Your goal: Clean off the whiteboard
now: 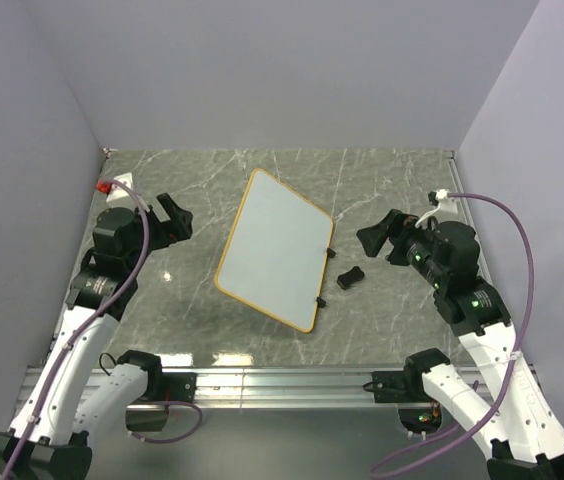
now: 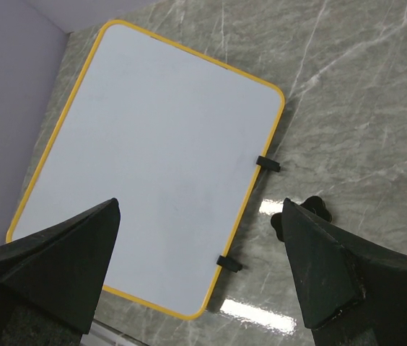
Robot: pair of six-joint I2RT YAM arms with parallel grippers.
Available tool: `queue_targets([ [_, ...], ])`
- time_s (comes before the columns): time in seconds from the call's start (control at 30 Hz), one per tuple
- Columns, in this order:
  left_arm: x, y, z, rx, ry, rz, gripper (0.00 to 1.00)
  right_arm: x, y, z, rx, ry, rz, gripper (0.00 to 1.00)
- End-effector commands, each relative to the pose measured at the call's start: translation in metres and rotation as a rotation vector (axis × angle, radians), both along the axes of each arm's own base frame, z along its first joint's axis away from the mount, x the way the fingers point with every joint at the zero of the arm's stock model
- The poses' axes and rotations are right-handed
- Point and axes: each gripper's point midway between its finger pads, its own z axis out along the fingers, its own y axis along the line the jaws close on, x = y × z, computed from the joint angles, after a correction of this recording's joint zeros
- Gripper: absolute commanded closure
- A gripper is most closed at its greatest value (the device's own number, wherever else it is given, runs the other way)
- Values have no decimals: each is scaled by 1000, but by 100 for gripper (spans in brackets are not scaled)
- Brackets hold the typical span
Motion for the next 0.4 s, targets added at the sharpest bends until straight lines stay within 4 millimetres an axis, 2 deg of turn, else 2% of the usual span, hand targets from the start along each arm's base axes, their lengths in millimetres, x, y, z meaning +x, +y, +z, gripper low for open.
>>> queue_targets([
  [0.0, 12, -10, 1, 25, -17, -57, 1, 4, -2, 18, -13, -44, -7, 0],
  [0.1, 15, -21, -7, 48, 19, -130, 1, 3, -3, 22, -17, -47, -10, 0],
  [0.23, 25, -24, -9, 83, 8, -162, 0, 1, -2, 27, -16, -58, 0, 0],
  [0.3, 31, -21, -9, 103, 1, -142, 1, 0, 1, 28, -16, -61, 24, 0],
  [0.37, 44, -7, -14, 137, -14, -57, 1, -1, 2, 28, -17, -54, 29, 0],
])
